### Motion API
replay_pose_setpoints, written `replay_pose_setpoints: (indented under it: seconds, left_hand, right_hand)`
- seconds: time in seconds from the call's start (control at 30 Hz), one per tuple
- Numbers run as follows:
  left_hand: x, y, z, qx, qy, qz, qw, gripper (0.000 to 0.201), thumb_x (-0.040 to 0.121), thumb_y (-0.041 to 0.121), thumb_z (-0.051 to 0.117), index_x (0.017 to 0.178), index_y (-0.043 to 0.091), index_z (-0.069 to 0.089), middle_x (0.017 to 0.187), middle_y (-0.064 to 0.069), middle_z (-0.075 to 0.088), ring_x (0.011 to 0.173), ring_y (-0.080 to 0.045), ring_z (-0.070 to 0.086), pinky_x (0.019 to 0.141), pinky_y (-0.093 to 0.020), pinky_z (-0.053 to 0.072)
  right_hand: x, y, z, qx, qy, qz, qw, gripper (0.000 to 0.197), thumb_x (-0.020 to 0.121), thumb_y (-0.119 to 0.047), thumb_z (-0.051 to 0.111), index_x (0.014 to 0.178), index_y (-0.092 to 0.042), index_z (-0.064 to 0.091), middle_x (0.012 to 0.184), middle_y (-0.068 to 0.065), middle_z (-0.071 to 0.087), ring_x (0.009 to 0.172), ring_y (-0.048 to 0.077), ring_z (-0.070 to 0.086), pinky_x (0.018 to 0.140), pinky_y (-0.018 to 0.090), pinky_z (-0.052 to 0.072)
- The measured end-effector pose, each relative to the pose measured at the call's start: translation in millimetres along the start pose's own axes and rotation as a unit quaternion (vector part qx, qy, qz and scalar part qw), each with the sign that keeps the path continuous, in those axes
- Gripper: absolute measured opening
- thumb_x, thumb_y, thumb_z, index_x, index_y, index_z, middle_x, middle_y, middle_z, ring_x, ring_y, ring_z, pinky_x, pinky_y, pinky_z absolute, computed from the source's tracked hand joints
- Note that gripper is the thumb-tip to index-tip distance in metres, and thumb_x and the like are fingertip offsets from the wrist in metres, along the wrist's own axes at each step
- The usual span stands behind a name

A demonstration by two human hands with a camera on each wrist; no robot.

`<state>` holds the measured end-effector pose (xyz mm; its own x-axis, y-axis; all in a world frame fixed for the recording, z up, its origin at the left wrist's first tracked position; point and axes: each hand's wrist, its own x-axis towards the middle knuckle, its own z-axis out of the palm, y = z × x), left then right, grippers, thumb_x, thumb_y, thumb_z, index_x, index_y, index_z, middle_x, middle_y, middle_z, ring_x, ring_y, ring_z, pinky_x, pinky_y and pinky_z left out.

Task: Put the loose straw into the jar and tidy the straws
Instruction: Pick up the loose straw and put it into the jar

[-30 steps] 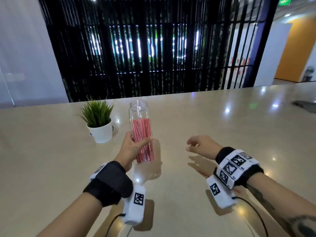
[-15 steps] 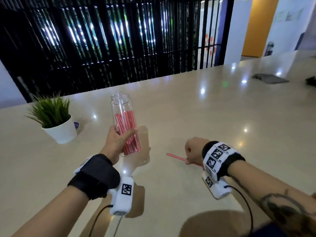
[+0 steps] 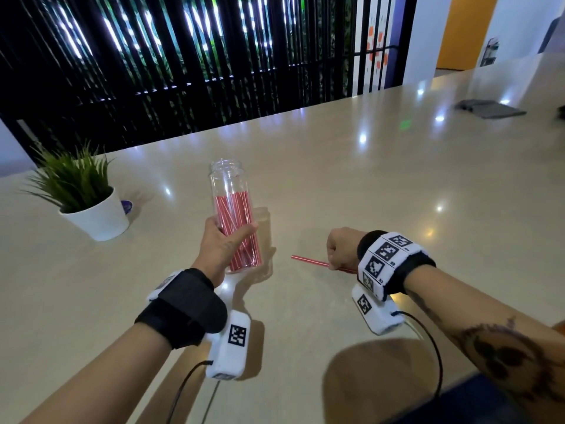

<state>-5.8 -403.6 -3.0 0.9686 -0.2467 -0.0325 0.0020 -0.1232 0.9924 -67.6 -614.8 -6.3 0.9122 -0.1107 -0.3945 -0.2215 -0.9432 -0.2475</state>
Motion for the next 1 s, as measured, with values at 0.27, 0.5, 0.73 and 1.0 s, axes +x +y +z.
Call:
replay_pose_setpoints:
  seconds: [0.27, 0.5, 0.73, 1.0]
  left_hand:
    - [-3, 0, 2, -0.002, -0.011, -0.004, 1.000, 0.067, 0.078, 0.019, 0.068, 0.130, 0.010, 0.028, 0.106, -0.002, 0.051, 0.093, -0.017, 0.057, 0.066, -0.032, 0.048]
    - [-9, 2, -16, 0.004, 0.003, -0.001, 1.000, 0.064, 0.078, 0.021, 0.068, 0.127, 0.012, 0.029, 0.109, -0.005, 0.051, 0.095, -0.019, 0.057, 0.072, -0.034, 0.047]
    - [-24, 0, -49, -0.007, 0.039, -0.003, 0.999, 0.055, 0.078, 0.017, 0.068, 0.118, 0.016, 0.030, 0.101, 0.000, 0.051, 0.089, -0.015, 0.057, 0.065, -0.027, 0.046]
    - [-39, -6, -91, 0.019, 0.089, 0.005, 0.996, 0.068, 0.076, 0.022, 0.071, 0.128, 0.012, 0.029, 0.109, -0.001, 0.051, 0.100, -0.019, 0.055, 0.089, -0.040, 0.045]
  right_hand:
    - [0, -10, -5, -0.041, -0.041, 0.013, 0.998, 0.020, 0.084, -0.010, 0.056, 0.101, -0.001, 0.064, 0.093, 0.010, 0.059, 0.083, 0.024, 0.054, 0.073, 0.031, 0.043]
    - [-3, -48, -50, 0.236, 0.078, -0.073, 0.966, 0.020, 0.091, -0.008, 0.047, 0.072, -0.011, 0.052, 0.070, 0.004, 0.058, 0.063, 0.016, 0.054, 0.049, 0.022, 0.036]
    - [11, -103, -75, 0.377, 0.195, -0.161, 0.891, 0.029, 0.088, -0.002, 0.051, 0.067, -0.020, 0.043, 0.061, 0.001, 0.055, 0.053, 0.009, 0.050, 0.036, 0.013, 0.036]
    - [28, -172, -77, 0.395, 0.238, -0.233, 0.856, 0.035, 0.086, 0.004, 0.047, 0.064, -0.024, 0.046, 0.066, -0.003, 0.051, 0.064, 0.014, 0.055, 0.043, 0.018, 0.042]
